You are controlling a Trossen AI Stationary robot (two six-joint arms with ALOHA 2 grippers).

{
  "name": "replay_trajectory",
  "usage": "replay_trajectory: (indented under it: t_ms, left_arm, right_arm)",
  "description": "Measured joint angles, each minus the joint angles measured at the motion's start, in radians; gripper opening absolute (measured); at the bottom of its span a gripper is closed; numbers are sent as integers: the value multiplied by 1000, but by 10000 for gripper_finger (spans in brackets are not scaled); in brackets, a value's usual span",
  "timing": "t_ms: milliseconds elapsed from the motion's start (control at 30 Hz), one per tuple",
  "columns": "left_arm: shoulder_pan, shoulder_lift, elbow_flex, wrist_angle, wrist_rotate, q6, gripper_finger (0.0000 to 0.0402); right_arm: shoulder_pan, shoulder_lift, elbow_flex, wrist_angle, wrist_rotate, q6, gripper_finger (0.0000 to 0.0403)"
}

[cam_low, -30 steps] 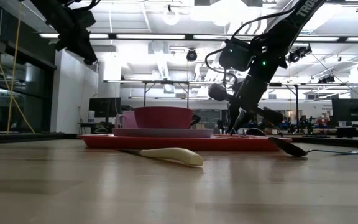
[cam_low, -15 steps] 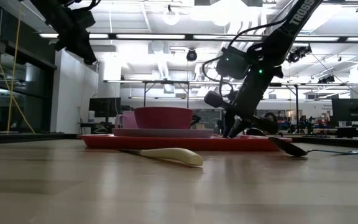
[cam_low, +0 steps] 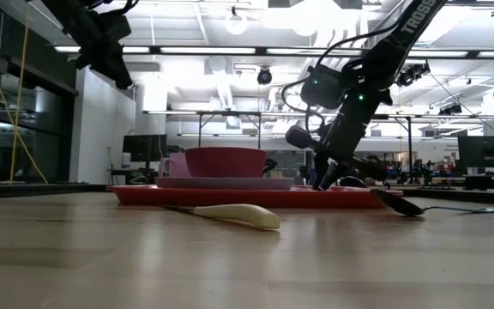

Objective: Set up tray
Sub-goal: Put the blue fork in the center of the light pink napkin

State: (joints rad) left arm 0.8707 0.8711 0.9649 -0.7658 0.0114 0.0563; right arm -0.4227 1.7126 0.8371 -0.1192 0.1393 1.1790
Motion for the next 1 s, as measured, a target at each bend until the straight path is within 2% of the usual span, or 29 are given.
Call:
replay_trajectory:
  t_ms: [233,667,1000]
  left_arm:
    - [0,0,0,-1,-1,0,85]
    - [0,0,0,-2,-4,0,85]
    - [0,0,1,-2,-4,-1,85]
  right_arm:
    - [-26,0,0,-2,-45,9,8]
    - [-51,-2,0,-2,-76,3,53]
    - [-92,-2,0,-3,-175,-22,41]
